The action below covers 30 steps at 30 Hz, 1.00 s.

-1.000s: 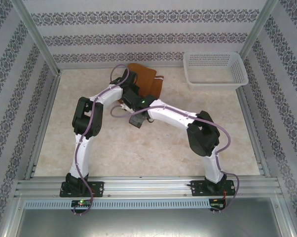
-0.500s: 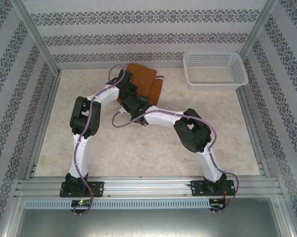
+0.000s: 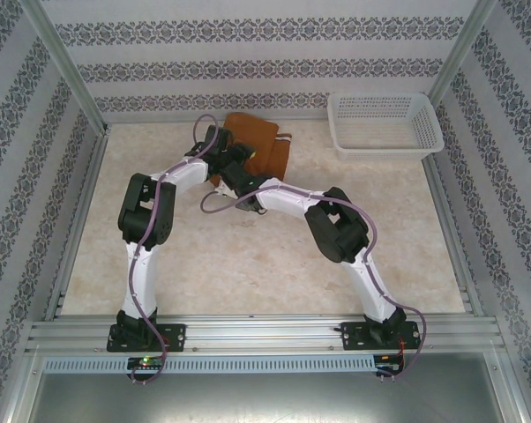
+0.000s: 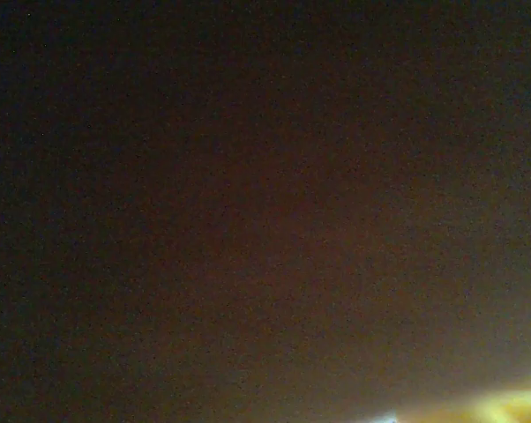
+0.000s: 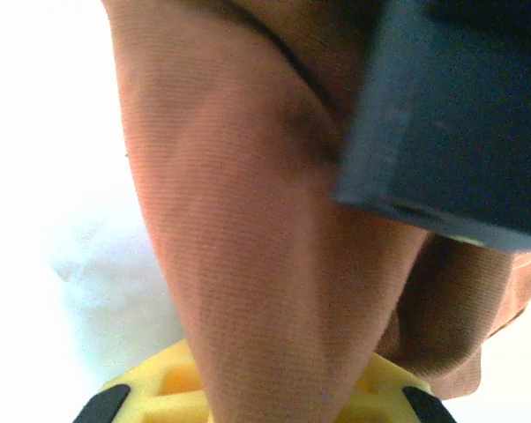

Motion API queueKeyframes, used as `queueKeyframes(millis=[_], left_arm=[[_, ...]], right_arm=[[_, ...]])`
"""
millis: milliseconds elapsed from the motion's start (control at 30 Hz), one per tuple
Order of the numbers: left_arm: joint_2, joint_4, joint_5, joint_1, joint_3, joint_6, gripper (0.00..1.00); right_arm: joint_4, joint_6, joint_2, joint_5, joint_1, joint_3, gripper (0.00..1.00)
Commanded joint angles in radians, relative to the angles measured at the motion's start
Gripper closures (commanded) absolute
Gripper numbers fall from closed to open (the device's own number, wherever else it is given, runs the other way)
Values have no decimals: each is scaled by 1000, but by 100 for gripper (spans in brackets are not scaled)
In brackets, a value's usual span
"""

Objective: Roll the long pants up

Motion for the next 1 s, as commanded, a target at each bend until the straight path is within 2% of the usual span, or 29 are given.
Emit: queueKeyframes(millis=[0, 200, 367, 500, 633, 767, 967], left_arm=[[2, -38, 67, 37, 64, 40, 0], [42, -289, 14, 133, 396, 137, 0], [58, -353, 3, 197, 484, 148, 0], [30, -368, 2, 211, 441, 164, 0], [-35, -281, 14, 201, 293, 140, 0], [-92, -227, 28, 181, 170, 131, 0], [-184, -174, 19, 124, 47, 126, 0]], right_arm=[[-92, 109, -24, -58, -70, -18, 100], [-182, 217, -91, -204, -74, -26, 100], [-265, 299, -137, -364, -84, -4, 100], [-368, 353, -137, -526, -118, 61, 100], [-461, 408, -104, -713, -164, 171, 100], [-536, 465, -59, -843, -207, 283, 100], [-668, 537, 79, -1036, -287, 446, 100]])
